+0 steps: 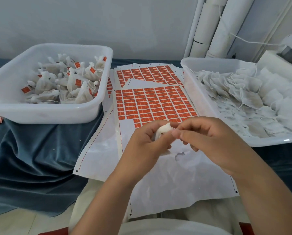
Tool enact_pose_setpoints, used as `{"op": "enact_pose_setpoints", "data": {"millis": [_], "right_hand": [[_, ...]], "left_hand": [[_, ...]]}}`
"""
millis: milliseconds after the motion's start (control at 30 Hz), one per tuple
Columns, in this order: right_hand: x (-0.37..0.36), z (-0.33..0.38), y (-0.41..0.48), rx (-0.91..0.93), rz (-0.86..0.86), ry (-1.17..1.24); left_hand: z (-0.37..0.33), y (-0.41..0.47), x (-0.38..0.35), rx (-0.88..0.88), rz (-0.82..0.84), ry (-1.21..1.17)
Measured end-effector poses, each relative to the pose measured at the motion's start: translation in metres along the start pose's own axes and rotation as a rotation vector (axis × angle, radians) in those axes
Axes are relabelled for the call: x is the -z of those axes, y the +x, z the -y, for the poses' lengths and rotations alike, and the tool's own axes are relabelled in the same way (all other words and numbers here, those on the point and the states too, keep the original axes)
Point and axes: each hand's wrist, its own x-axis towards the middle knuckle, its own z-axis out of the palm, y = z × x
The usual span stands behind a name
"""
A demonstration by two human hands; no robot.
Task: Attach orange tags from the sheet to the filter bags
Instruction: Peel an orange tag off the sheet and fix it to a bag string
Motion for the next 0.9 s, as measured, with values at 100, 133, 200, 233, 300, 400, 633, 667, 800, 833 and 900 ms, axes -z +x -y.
{"op": "enact_pose_setpoints", "data": {"millis": [100,133,200,233,300,400,633,667,800,833,900], "right_hand": [[0.004,-0.001,0.001,0.025,0.074,-0.064],[0.007,-0.002,0.0,0.021,0.122,-0.047],[0.012,-0.006,0.002,-0.001,0.188,0.034],[0.014,-0.009,0.004,-0.016,0.197,0.095],[0.012,-0.015,0.01,-0.081,0.164,0.337],[0.005,-0.019,0.017,-0.176,0.124,0.725],[-0.02,-0.021,0.017,-0.135,0.291,1.356],[-0.023,-0.02,0.018,-0.145,0.294,1.402],[-0.023,-0.016,0.021,-0.293,0.199,1.271],[-0.02,-0.014,0.02,-0.325,0.172,1.228],[-0.014,-0.011,0.019,-0.346,0.139,1.187]], "left_hand": [[0.003,0.003,-0.002,0.113,-0.174,-0.03],[0.003,0.005,-0.001,0.163,-0.22,-0.066],[0.004,0.006,0.001,0.225,-0.25,-0.114],[0.004,0.006,0.001,0.234,-0.238,-0.115],[0.004,0.005,-0.001,0.225,-0.198,-0.107],[0.002,0.004,0.0,0.175,-0.132,-0.086],[0.002,0.002,-0.005,0.095,-0.173,-0.124],[0.003,0.002,-0.006,0.091,-0.198,-0.11],[0.013,0.005,-0.005,0.072,-0.287,0.026],[0.016,0.005,-0.007,0.061,-0.288,0.06],[0.02,0.005,-0.01,0.043,-0.278,0.123]]}}
